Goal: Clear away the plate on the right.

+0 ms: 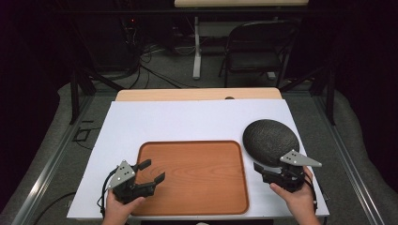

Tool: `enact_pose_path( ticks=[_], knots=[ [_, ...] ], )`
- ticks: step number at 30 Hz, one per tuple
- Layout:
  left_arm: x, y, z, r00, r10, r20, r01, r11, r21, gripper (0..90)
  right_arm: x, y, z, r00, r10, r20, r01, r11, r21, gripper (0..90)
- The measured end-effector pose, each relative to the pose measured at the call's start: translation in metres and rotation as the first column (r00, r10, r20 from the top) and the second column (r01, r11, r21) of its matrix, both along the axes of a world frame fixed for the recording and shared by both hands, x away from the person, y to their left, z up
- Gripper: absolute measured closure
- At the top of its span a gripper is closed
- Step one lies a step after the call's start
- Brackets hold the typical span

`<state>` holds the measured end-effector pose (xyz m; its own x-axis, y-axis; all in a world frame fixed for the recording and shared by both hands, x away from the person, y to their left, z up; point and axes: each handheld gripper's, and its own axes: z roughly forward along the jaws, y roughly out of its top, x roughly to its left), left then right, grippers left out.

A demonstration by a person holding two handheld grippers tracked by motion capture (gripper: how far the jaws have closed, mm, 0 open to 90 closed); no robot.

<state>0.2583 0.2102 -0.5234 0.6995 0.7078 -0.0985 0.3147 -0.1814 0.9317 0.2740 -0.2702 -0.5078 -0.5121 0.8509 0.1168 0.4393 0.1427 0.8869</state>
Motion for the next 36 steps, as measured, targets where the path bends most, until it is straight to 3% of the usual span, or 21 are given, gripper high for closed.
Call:
enact_pose_path(
  ticks=[7,10,11,15,16,21,23,25,26,27,28,29,30,31,32,33,34,36],
  knots=[
    [-0.001,0.000,0.000,1.0000,0.006,-0.002,-0.006,1.0000,-0.006,26.8,0.020,-0.016,0.006,0.9983,-0.042,-0.039,0.043,0.999,0.014,36.8],
    [-0.002,0.000,0.001,0.9999,0.015,-0.001,-0.015,0.9999,0.006,26.8,0.030,-0.024,0.007,0.9950,-0.063,-0.077,0.066,0.997,0.038,37.5],
    [-0.002,0.001,0.001,0.9999,0.013,0.002,-0.013,0.9999,0.007,26.7,0.037,-0.031,0.008,0.9908,-0.091,-0.100,0.096,0.994,0.043,38.5],
    [-0.004,0.001,0.002,0.9999,0.010,0.004,-0.010,0.9999,0.008,26.7,0.046,-0.041,0.008,0.9840,-0.132,-0.120,0.138,0.989,0.044,38.6],
    [-0.004,0.001,0.002,1.0000,0.008,0.002,-0.008,0.9999,0.012,26.7,0.051,-0.047,0.007,0.9766,-0.150,-0.155,0.161,0.985,0.066,40.0],
    [-0.005,0.000,0.001,1.0000,0.002,0.000,-0.002,0.9994,0.033,28.0,0.057,-0.062,0.005,0.9651,-0.194,-0.175,0.210,0.975,0.077,40.1],
    [-0.005,0.001,0.001,1.0000,0.006,-0.002,-0.006,0.9993,0.036,28.8,0.060,-0.071,0.004,0.9539,-0.222,-0.202,0.245,0.965,0.095,40.2],
    [-0.005,0.001,0.001,1.0000,0.007,-0.003,-0.007,0.9994,0.034,29.0,0.062,-0.074,0.002,0.9487,-0.233,-0.213,0.259,0.960,0.103,40.4],
    [-0.005,0.001,0.001,0.9999,0.012,-0.005,-0.012,0.9992,0.038,29.5,0.064,-0.082,-0.001,0.9370,-0.253,-0.242,0.285,0.952,0.110,41.5],
    [-0.005,0.001,0.001,0.9999,0.012,-0.005,-0.012,0.9992,0.038,29.8,0.064,-0.082,-0.001,0.9370,-0.253,-0.242,0.285,0.952,0.110,41.5],
    [-0.005,0.002,0.000,0.9998,0.019,-0.006,-0.019,0.9989,0.042,29.9,0.066,-0.090,-0.005,0.9224,-0.273,-0.273,0.313,0.943,0.115,42.4],
    [-0.005,0.002,0.000,0.9998,0.019,-0.006,-0.019,0.9989,0.042,29.9,0.066,-0.090,-0.005,0.9224,-0.273,-0.273,0.313,0.943,0.115,42.4],
    [-0.005,0.002,0.000,0.9997,0.023,-0.010,-0.022,0.9989,0.041,30.0,0.066,-0.098,-0.011,0.9078,-0.297,-0.296,0.344,0.931,0.123,42.7],
    [-0.005,0.002,0.000,0.9997,0.023,-0.010,-0.022,0.9989,0.041,30.4,0.066,-0.098,-0.011,0.9078,-0.297,-0.296,0.344,0.931,0.123,42.7],
    [-0.004,0.003,0.000,0.9996,0.023,-0.015,-0.022,0.9991,0.036,30.6,0.065,-0.103,-0.014,0.8934,-0.311,-0.324,0.374,0.915,0.152,43.3],
    [-0.004,0.003,0.000,0.9996,0.023,-0.015,-0.022,0.9991,0.036,31.0,0.065,-0.103,-0.014,0.8934,-0.311,-0.324,0.374,0.915,0.152,43.3],
    [-0.004,0.003,0.000,0.9994,0.029,-0.016,-0.029,0.9990,0.034,31.2,0.063,-0.109,-0.017,0.8856,-0.327,-0.330,0.396,0.903,0.166,43.9],
    [-0.003,0.003,0.000,0.9994,0.030,-0.019,-0.029,0.9991,0.031,31.4,0.062,-0.114,-0.019,0.8781,-0.347,-0.330,0.417,0.892,0.173,44.1]
  ],
)
